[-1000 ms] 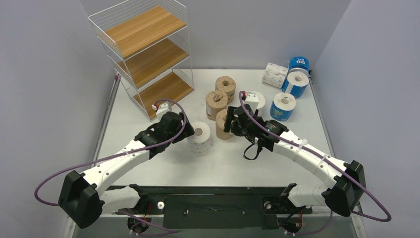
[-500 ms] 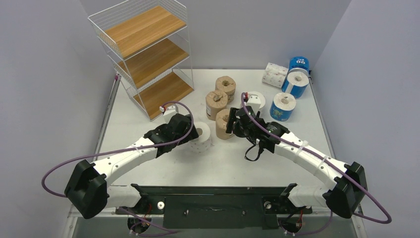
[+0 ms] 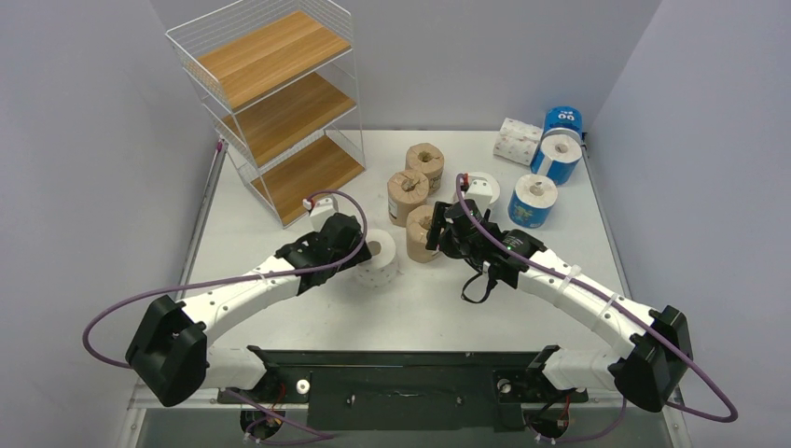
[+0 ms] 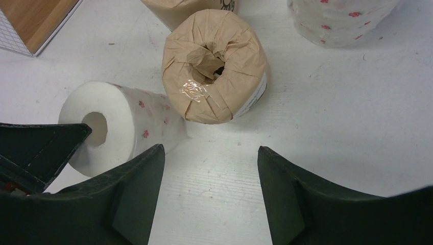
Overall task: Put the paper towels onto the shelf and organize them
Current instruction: Pick up the paper towel from the center of the board, then place the paper towel on the shelf.
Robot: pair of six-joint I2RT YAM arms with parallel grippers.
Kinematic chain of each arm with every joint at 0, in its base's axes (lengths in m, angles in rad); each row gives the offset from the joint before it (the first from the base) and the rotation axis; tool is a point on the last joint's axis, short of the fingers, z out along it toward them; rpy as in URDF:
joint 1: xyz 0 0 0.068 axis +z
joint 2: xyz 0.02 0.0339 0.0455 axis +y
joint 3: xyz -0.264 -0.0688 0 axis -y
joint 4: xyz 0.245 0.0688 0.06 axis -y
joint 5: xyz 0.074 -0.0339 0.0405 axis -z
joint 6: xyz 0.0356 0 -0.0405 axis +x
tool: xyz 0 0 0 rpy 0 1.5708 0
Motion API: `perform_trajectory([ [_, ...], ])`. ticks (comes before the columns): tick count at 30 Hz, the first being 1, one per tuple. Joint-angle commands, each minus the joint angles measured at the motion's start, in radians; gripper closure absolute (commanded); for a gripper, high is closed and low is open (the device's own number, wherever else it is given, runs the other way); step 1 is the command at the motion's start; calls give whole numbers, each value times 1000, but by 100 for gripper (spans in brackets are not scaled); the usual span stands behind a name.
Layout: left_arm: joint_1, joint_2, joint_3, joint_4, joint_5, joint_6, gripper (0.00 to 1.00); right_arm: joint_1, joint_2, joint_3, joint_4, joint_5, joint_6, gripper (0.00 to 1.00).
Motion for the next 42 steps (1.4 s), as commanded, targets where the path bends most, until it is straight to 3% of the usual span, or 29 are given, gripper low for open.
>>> perform_trajectory([
  [1,0,17,42,45,-17,19,37,-8,-13,-8,42,1,11,38],
  [6,-1,11,44,51,-5,36,52,-12,-8,-6,44,-2,11,38],
  [9,-2,-18,35,64,-15,50,55,-14,-11,-4,43,-2,9,38],
  [15,2,-44,56,35,-25,79,79,-18,-10,5,42,-1,8,38],
  [19,17,-82,68,6,-48,79,88,-19,-3,12,42,-3,7,39],
  [30,201,-151,124,-49,-40,20,92,-19,22,30,50,-10,13,39],
  [42,287,-57,147,23,-208,-311,97,-24,83,33,130,-39,64,41],
])
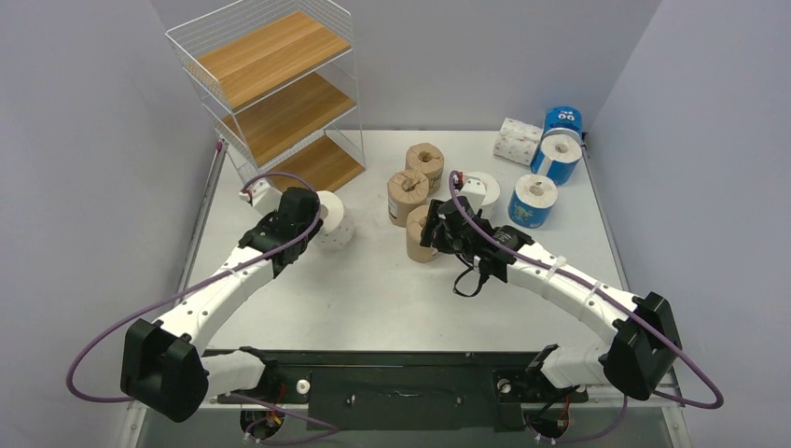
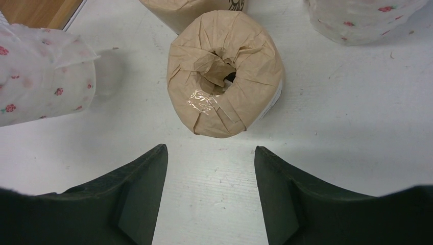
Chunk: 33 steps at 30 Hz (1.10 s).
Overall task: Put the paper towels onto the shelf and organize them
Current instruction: Place the paper towel on the shelf.
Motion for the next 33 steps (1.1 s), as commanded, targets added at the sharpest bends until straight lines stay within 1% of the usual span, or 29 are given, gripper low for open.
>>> perform_trajectory([
  [1,17,38,72,101,-115,-154,97,-11,25,36,74,-11,30,41],
  [5,54,127,127,127,-139,-180,97,-17,52,50,94,-27,41,42],
  [7,65,197,163,124,-158,-182,97,-18,57,54,100,-34,42,42],
  [10,96,256,189,176,-173,-162,97,-20,55,54,105,-38,41,42],
  [13,143,314,198,218,-155,-161,97,-20,47,44,115,-38,42,42],
  [19,184,403,249,255,-147,-165,97,-23,43,14,125,-36,38,42],
  [27,208,442,289,270,-128,-175,97,-26,40,-29,140,-36,36,42],
  [29,207,434,280,278,-126,-193,97,-28,39,-41,144,-36,37,43],
  [33,201,410,229,308,-132,-280,97,-30,40,-56,159,-43,43,43],
])
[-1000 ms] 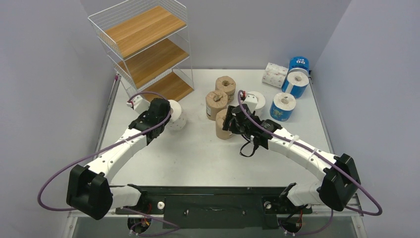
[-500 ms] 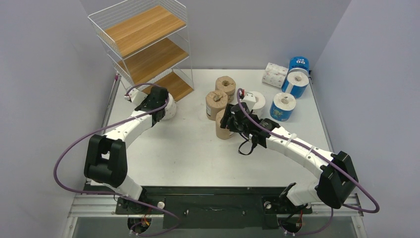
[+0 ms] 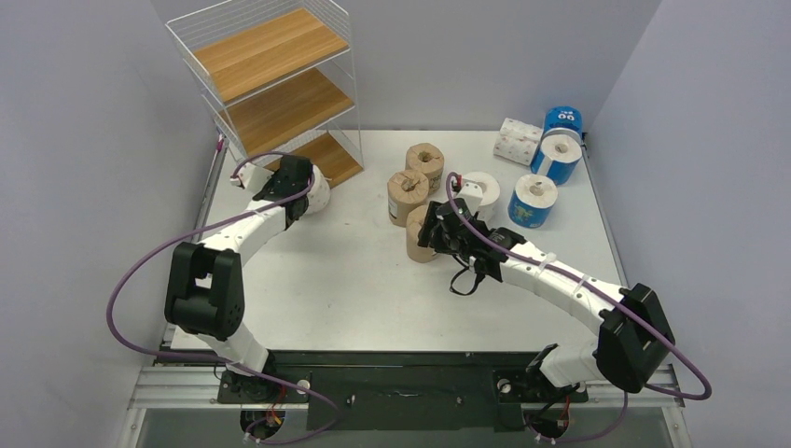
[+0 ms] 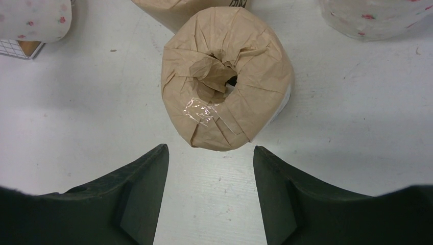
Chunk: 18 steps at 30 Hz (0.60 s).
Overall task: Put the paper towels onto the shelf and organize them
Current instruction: Place the paper towel on the shelf.
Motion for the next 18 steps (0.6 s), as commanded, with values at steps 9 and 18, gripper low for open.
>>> perform_trajectory([
  [9,-3,58,118,75,-45,-166,97,-21,-48,-40,56,-17,11,43],
  [18,31,124,189,46,-62,-154,92,-65,-103,-73,47,-29,-4,43],
])
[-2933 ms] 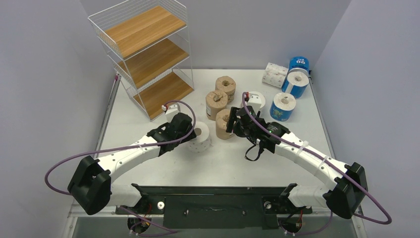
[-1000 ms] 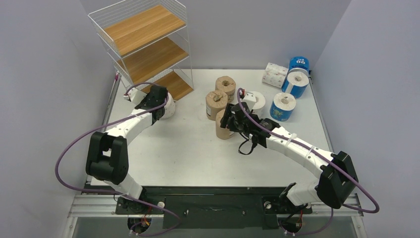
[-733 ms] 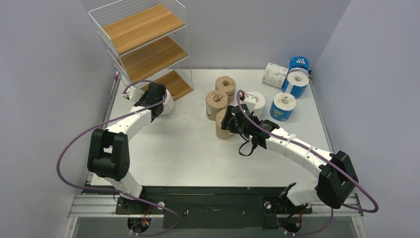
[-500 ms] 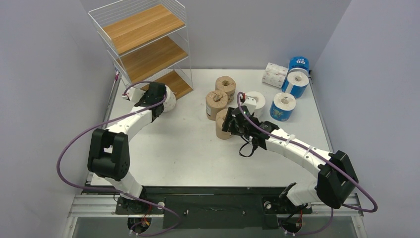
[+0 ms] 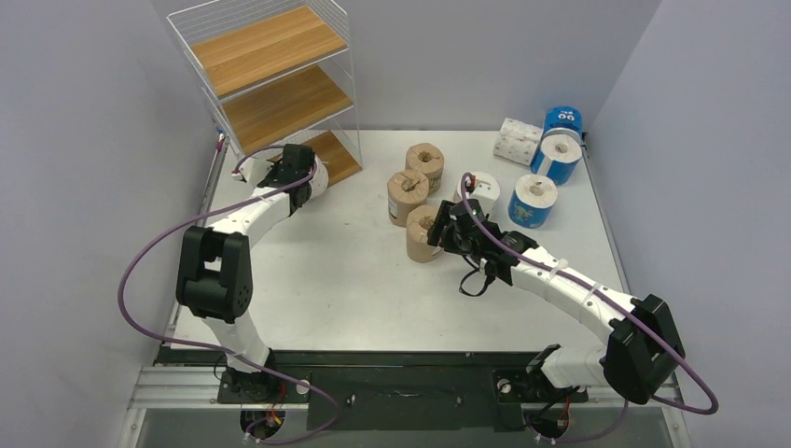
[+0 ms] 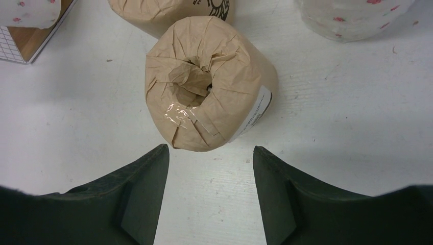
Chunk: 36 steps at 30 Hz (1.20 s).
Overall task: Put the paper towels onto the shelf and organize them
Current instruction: Place the paper towel on the shelf.
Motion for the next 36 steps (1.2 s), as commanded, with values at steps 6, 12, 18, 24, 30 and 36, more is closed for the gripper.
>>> perform_trajectory([
  [6,28,56,110,29,-27,-3,82,-34,-55,-21,27,-20,-11,43],
  [12,26,89,131,46,0,24,63,-47,-64,-26,25,-26,-15,43],
  [18,26,80,111,72,31,49,42,-52,-68,-25,23,-31,-17,43],
  [24,26,42,82,92,54,76,28,-52,-69,-20,23,-31,-17,43],
  [30,26,-21,28,108,110,115,17,-52,-83,-19,21,-30,-19,43],
  [36,19,-136,-79,92,207,159,7,-52,-82,15,-2,-30,-43,42],
])
